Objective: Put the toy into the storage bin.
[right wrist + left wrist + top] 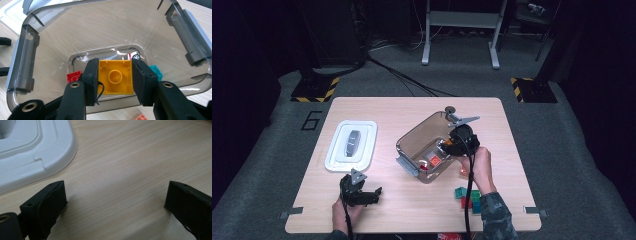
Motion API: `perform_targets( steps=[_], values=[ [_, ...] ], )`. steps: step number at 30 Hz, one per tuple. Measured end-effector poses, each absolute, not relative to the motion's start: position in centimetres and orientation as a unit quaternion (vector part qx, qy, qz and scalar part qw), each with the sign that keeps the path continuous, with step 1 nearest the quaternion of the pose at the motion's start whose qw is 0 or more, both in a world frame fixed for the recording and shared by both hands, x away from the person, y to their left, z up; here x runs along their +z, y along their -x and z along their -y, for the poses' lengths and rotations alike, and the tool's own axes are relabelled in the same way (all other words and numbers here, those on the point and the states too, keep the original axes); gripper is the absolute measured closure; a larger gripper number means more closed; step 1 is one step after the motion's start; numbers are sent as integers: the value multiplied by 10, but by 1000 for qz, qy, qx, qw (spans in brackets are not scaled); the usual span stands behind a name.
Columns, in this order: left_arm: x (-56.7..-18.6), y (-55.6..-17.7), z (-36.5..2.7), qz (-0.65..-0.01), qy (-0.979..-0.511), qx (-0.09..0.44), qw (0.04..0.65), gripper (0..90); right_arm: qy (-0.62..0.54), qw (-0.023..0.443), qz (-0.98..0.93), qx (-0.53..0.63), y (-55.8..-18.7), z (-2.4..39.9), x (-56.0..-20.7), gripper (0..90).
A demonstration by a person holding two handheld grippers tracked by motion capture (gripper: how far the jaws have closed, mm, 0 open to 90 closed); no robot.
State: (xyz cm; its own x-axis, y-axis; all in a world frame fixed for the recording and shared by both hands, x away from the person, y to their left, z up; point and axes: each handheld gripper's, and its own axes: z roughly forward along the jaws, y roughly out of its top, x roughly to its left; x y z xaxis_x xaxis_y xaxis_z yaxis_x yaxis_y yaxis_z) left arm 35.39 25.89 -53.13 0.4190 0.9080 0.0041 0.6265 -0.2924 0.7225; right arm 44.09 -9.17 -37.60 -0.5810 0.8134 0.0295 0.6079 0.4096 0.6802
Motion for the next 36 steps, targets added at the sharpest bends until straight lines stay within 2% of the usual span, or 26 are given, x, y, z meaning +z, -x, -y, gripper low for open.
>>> perform_targets(
  steps=[18,22,24,27,28,29,36],
  values=[
    [-531,-354,-259,-495,-775,213,330,35,-430,151,-826,332,-437,91,-383,565],
    [-531,-354,-259,-495,-775,213,330,35,-428,150,-826,334,-436,94,-382,496],
    [-531,-354,-259,-495,-775,213,330,35,-432,152,-823,336,-434,96,-380,401],
    [-531,-354,-259,-495,-775,213,330,35,-434,153,-819,342,-431,98,-378,316],
    [-531,-354,-259,-495,-775,213,330,35,-434,153,-819,342,-431,98,-378,316],
    [-531,-354,-259,-495,-775,214,330,35,-437,160,-815,345,-428,100,-376,261],
    [-531,-354,-259,-495,-775,213,330,35,-448,163,-805,354,-419,113,-372,171]
  ],
)
